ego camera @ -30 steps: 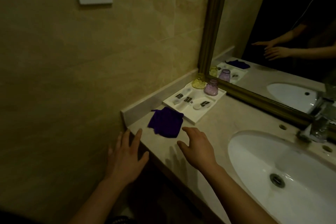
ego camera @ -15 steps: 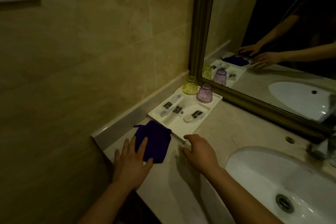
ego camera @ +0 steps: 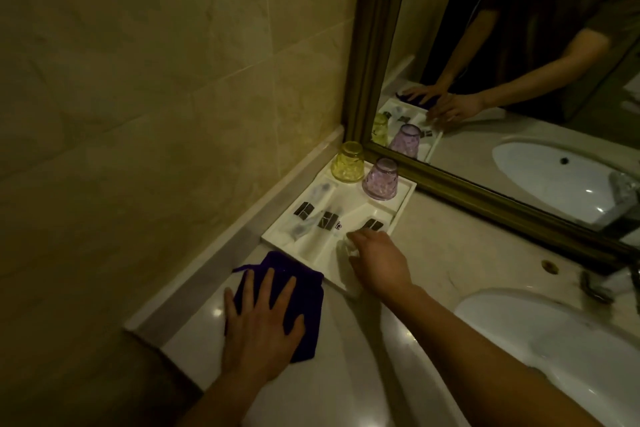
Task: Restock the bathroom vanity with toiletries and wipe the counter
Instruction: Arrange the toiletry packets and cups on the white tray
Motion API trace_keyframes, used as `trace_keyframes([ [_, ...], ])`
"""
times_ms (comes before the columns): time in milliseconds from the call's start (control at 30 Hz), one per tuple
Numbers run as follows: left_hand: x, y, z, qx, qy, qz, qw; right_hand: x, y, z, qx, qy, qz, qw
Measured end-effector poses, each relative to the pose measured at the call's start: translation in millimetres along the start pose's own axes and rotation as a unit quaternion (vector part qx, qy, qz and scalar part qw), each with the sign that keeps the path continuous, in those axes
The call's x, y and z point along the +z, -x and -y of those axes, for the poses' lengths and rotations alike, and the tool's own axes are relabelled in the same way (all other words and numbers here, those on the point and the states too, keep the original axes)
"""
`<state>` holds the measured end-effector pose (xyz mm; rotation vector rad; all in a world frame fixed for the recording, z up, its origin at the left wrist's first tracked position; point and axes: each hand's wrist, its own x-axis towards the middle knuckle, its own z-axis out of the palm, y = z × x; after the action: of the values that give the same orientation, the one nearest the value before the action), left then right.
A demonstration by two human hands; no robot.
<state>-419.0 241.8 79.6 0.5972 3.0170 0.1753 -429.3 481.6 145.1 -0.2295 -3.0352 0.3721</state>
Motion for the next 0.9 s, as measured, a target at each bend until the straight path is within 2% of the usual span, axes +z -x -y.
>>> trace_keyframes([
  [167,-1,0,1,0.007,0.004,-0.012,1.000,6,-22,-1,-0.040,0.085,0.039,0.995],
  [300,0,0,0,0.004,0.005,-0.015,1.000,8,-31,-9,-0.080,0.122,0.027,0.989],
  [400,0,0,1,-0.001,0.012,-0.019,1.000,4,-28,-9,-0.067,0.053,-0.025,0.996],
  [467,-2,0,0,-0.001,0.012,-0.020,1.000,1,-21,-6,0.002,-0.093,-0.066,0.994],
  [500,-2,0,0,-0.001,0.011,-0.021,1.000,1,-17,-4,0.047,-0.165,-0.055,0.984],
  [567,-2,0,1,0.000,0.011,-0.023,1.000,1,-12,-2,0.123,-0.250,0.017,0.960],
  [667,-2,1,1,-0.001,0.005,-0.019,1.000,8,-7,-4,0.131,-0.222,0.075,0.963],
  [800,-1,1,0,-0.002,0.007,-0.020,1.000,15,-4,-9,0.089,-0.147,0.024,0.985],
  [900,0,1,1,0.000,0.005,-0.022,1.000,19,-3,-13,0.083,-0.157,0.021,0.984],
])
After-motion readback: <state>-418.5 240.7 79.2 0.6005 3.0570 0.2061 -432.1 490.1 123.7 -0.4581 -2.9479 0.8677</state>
